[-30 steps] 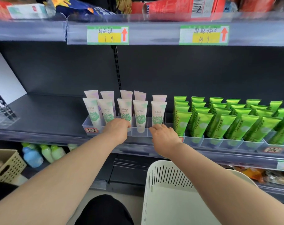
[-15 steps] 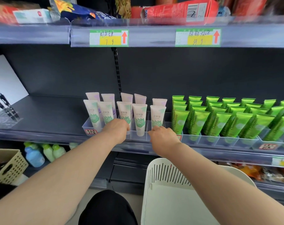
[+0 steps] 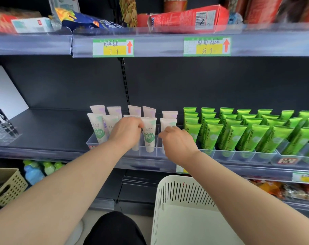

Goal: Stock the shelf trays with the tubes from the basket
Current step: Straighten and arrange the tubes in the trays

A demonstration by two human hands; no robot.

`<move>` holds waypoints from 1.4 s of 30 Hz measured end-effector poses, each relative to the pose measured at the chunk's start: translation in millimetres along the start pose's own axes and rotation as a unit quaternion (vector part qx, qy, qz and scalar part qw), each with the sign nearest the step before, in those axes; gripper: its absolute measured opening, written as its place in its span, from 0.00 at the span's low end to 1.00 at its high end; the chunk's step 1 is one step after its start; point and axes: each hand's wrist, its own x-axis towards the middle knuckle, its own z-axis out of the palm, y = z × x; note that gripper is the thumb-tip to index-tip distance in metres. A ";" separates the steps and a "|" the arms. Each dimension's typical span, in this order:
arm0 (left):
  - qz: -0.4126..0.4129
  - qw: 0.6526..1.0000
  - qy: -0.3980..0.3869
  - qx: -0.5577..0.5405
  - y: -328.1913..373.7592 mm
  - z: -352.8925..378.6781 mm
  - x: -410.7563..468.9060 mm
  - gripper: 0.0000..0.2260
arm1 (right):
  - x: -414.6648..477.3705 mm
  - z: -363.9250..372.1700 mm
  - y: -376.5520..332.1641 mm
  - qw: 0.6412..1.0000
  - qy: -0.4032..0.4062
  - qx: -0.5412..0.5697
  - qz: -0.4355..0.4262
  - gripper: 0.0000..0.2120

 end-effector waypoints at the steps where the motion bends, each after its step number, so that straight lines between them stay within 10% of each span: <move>1: 0.013 1.000 0.024 -0.002 2.5 -1.8 4.5 0.12 | 2.2 -3.1 2.5 1.000 0.020 -0.001 0.004 0.18; 42: 0.016 0.995 -0.076 0.065 -15.4 -32.2 45.7 0.13 | 51.6 -7.2 -10.4 0.997 0.068 0.034 0.021 0.17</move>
